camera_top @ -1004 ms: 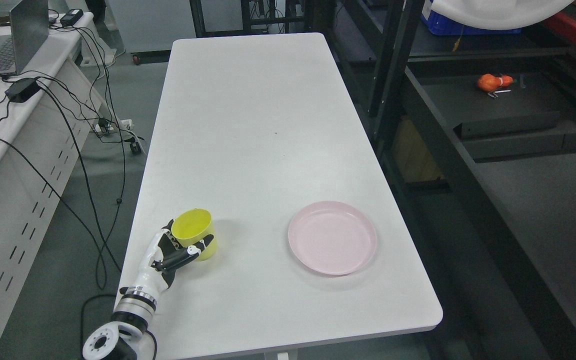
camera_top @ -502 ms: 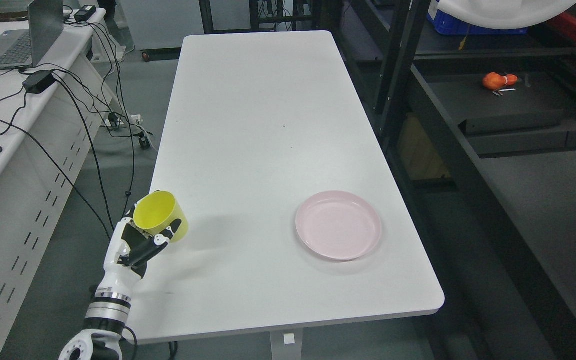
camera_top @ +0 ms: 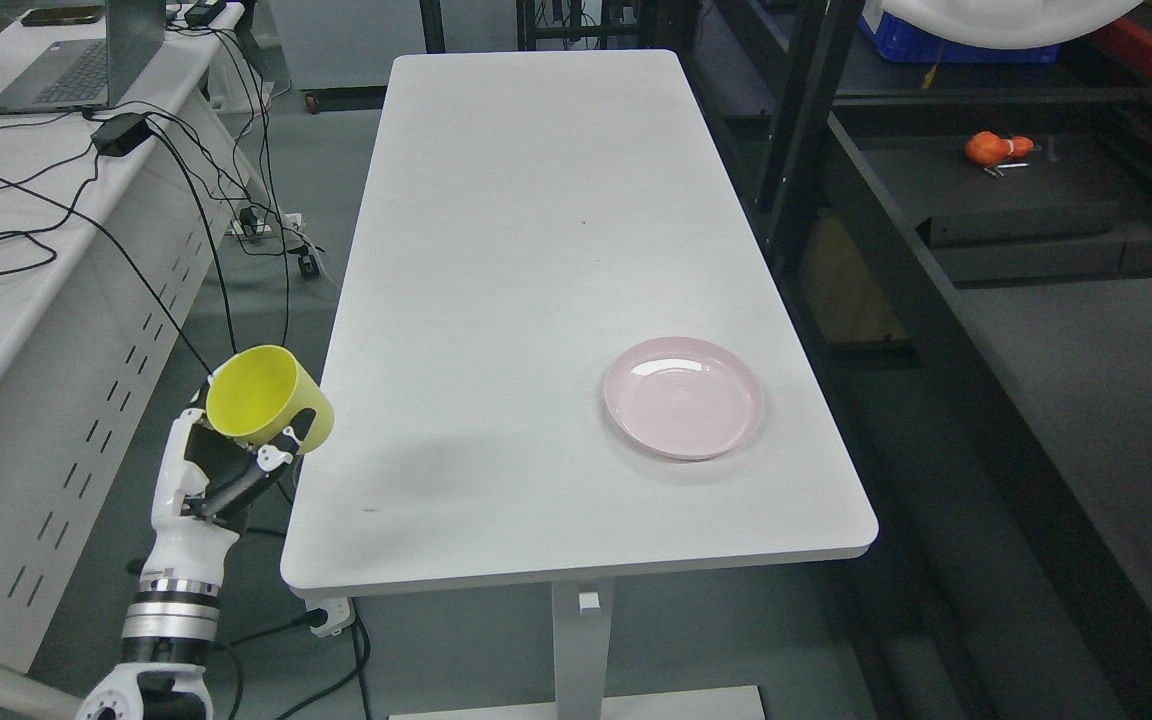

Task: Place yellow IKEA cup on middle right shelf
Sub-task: 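Lift the yellow cup off the table with the left hand, then hold the cup in the left hand while turning toward the shelves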

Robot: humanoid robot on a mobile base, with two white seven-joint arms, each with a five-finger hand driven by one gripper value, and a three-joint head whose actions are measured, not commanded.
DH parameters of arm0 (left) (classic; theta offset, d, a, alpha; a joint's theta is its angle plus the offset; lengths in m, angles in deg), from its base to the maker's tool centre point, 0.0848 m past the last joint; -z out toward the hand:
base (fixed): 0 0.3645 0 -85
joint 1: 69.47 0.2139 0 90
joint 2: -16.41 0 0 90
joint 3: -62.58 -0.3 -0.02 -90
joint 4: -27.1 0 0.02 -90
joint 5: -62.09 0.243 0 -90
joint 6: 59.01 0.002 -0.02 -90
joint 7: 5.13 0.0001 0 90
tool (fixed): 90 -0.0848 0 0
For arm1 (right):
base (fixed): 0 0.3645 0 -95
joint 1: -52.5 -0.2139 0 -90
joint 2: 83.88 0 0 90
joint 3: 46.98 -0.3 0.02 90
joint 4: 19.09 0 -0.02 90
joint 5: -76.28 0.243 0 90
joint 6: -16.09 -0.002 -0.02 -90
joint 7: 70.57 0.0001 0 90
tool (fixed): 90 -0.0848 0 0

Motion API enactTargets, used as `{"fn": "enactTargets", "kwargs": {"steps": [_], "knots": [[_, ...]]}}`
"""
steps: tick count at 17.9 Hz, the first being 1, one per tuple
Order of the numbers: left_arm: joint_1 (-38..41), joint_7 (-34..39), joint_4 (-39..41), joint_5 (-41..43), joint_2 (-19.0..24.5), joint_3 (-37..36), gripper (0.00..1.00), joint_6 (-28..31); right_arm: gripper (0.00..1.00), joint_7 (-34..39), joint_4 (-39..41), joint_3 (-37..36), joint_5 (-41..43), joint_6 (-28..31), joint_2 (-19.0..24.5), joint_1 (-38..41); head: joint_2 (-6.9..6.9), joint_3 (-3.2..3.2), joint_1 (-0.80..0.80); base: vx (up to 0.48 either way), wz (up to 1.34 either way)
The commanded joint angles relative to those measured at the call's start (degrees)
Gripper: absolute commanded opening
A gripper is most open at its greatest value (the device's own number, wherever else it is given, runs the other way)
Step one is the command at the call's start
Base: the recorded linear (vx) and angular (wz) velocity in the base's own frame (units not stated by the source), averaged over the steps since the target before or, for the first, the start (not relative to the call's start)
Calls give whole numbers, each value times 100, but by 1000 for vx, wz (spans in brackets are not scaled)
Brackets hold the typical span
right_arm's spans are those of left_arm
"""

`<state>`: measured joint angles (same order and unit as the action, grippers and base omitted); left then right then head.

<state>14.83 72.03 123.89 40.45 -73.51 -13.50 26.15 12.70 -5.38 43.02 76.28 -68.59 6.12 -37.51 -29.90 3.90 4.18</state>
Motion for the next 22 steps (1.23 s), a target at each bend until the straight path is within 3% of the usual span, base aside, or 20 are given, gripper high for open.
{"fn": "enactTargets", "kwargs": {"steps": [1,13,22], "knots": [[69,1,463,-25,92,23,0,-105,99,5,0,97,141,4,-100,80,0,0,0,-162,-85],[86,1,455,-25,92,-522,0,-255,99,5,0,97,141,4,-100,80,0,0,0,-269,-71],[86,18,455,-25,92,-1014,0,-343,99,5,0,97,141,4,-100,80,0,0,0,-325,-514]]}}
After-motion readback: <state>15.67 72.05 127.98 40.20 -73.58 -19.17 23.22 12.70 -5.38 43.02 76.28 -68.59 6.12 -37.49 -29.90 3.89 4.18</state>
